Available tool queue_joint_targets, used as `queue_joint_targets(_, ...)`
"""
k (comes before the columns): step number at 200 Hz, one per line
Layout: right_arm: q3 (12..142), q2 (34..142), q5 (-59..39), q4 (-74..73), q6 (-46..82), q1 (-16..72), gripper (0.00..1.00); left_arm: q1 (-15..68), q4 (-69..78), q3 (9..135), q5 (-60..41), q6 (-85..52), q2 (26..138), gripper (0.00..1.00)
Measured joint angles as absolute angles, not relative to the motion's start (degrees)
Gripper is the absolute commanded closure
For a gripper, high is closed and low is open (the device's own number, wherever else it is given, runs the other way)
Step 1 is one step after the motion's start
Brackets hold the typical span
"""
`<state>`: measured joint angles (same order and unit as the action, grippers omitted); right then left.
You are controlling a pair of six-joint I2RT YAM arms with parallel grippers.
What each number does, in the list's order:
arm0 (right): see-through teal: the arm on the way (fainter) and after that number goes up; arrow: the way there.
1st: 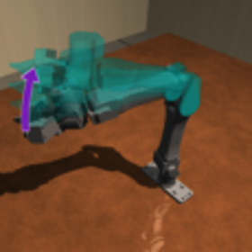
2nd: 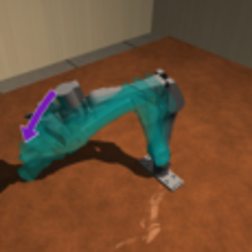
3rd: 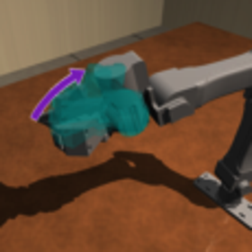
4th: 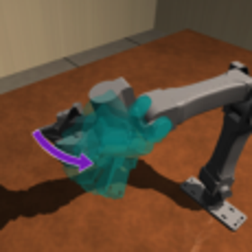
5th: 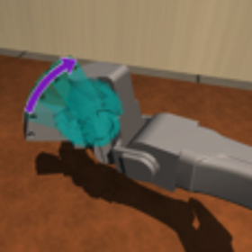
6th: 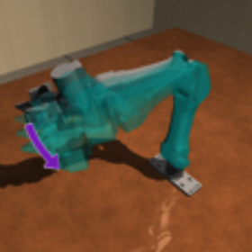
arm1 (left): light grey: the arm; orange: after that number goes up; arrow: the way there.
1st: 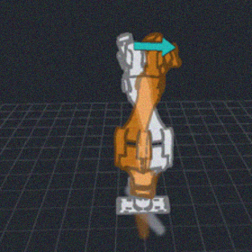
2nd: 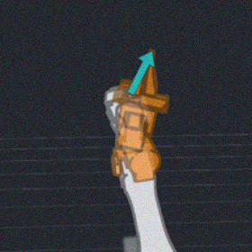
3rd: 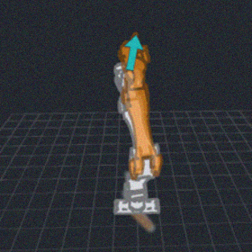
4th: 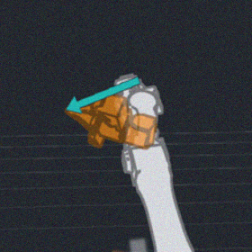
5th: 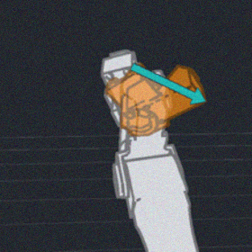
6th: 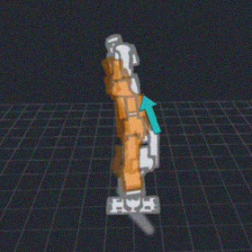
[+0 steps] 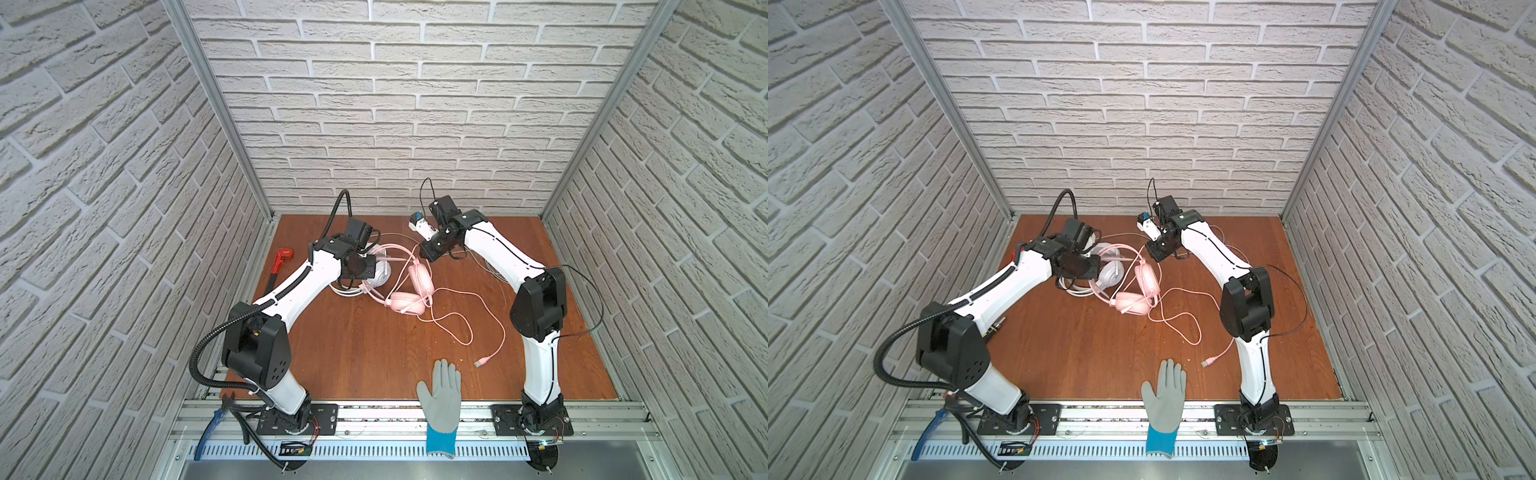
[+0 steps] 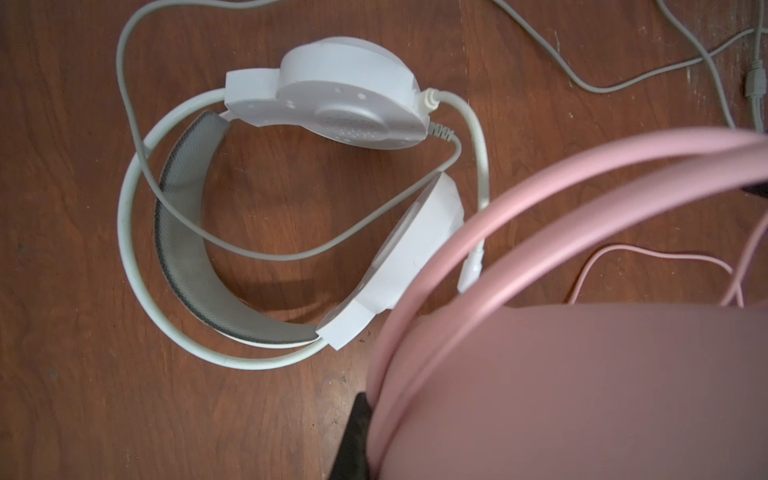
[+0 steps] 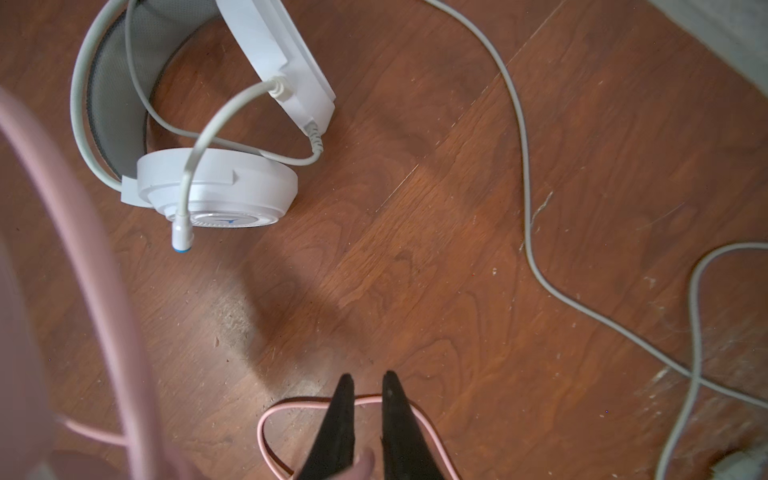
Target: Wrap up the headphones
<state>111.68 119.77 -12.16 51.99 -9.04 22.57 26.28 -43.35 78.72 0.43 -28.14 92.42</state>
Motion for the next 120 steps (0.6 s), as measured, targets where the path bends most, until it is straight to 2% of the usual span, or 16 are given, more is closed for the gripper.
queue_joint_targets(71,99.7,119.3,-24.1,41.5,-0.3,19.2,0.77,24.7,-42.2,77.0,-3.0,-29.0,91.0,1.0)
queue_joint_targets(120,87.7,116.6,-28.2,33.5,4.5,18.8,0.76,23.2,-40.2,76.3,-5.7,-31.1,89.9,1.0)
